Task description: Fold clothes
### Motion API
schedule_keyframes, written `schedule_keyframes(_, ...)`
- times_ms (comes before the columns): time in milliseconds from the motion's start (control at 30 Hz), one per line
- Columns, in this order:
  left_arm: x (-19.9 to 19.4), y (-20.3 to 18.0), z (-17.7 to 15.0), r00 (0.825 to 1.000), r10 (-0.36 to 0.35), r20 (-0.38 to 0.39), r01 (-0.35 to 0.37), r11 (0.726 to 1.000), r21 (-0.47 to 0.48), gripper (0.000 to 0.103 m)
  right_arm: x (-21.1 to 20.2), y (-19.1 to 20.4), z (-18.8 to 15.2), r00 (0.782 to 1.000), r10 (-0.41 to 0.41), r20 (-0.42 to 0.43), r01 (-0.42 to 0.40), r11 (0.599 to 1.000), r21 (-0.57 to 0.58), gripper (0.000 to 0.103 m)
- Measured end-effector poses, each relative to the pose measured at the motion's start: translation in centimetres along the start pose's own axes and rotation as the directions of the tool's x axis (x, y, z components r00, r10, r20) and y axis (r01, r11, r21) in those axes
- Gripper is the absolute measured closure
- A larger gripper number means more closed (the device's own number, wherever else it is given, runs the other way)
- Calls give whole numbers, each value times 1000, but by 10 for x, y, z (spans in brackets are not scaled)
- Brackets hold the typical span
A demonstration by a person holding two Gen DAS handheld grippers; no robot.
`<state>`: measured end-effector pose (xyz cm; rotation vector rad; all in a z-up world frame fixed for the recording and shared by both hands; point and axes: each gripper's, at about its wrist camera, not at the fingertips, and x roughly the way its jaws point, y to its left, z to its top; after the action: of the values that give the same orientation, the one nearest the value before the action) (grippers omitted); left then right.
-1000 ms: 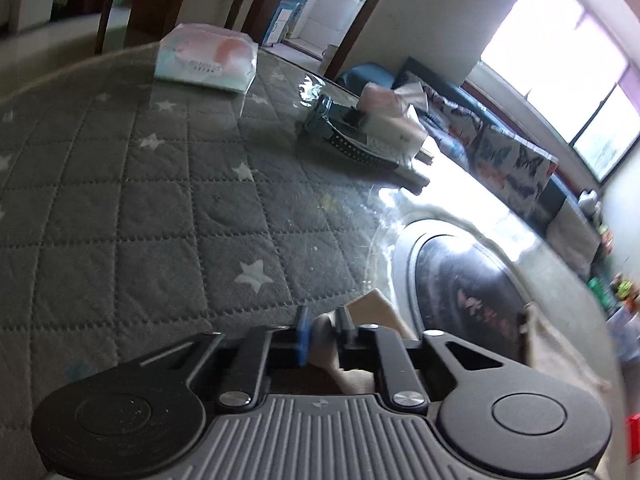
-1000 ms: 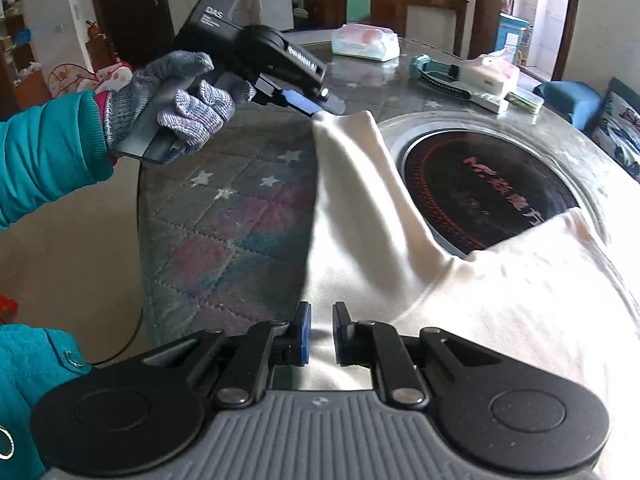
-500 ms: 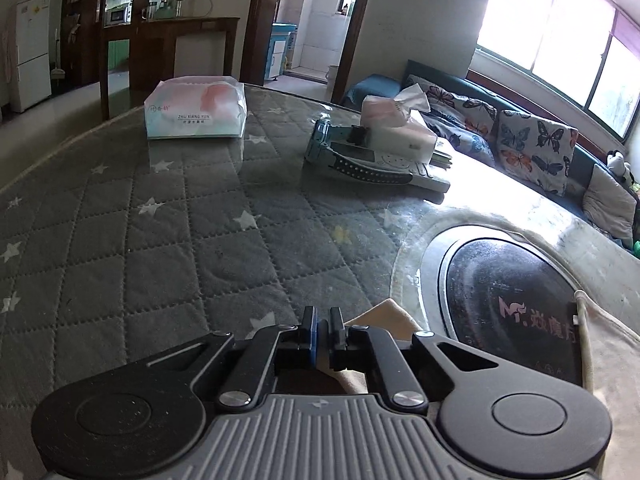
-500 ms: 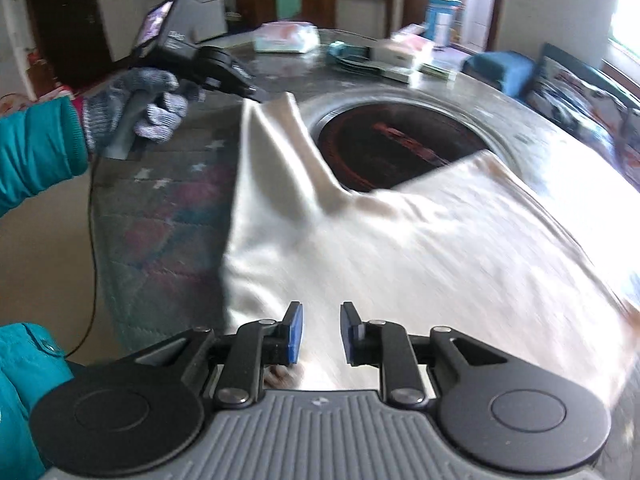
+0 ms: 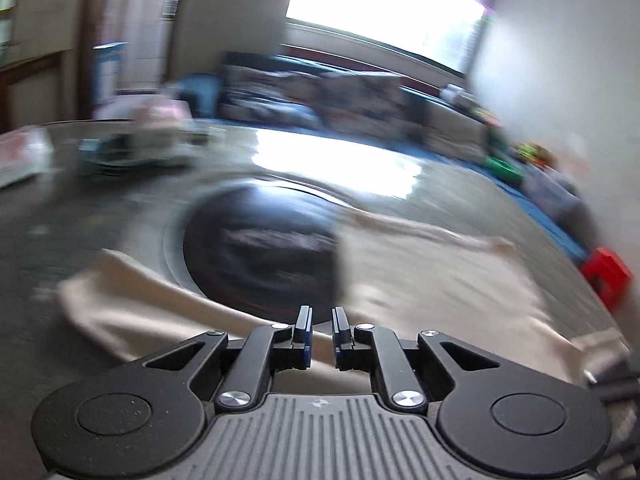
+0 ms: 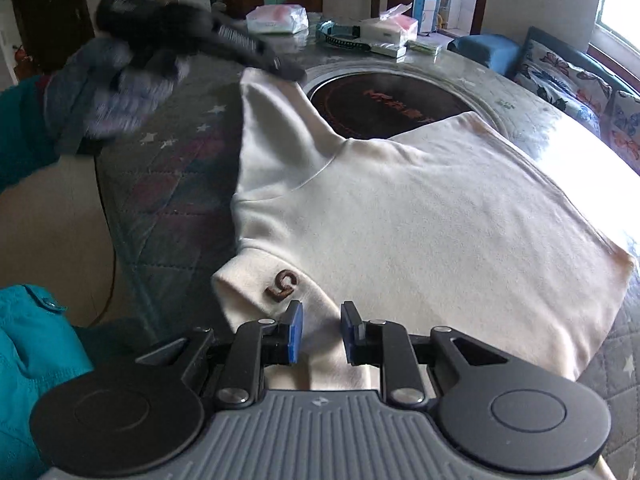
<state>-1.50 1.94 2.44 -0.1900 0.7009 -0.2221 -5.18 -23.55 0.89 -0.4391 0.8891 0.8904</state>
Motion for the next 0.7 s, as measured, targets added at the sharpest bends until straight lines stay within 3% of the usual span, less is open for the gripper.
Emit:
schedule_keyframes(100, 8, -27, -13, 995, -90, -32, 91, 995, 47, 82, -12, -3, -6, 999, -25, 26, 25, 999, 26, 83)
schedule_keyframes(267, 23, -63, -36, 980, -169, -109, 183, 974, 131, 69, -12, -2, -20, 1000, -25, 9, 24, 998, 52, 83)
schedule_keyframes(333, 25, -74, -44, 979, -161, -123, 180, 971, 158, 58, -13, 0, -25, 1000, -19, 10, 19, 998, 56, 83)
schedule_keyframes(500, 23, -86, -60, 986, -128, -110, 151, 960, 236, 51, -34, -7, -34, 997, -46, 59, 39, 993, 110, 83)
schedule_keyframes(700, 19, -100, -73, 993, -89, -72, 109, 931, 348, 46, -32, -8, -53, 996, -77, 54, 68, 986, 154, 83)
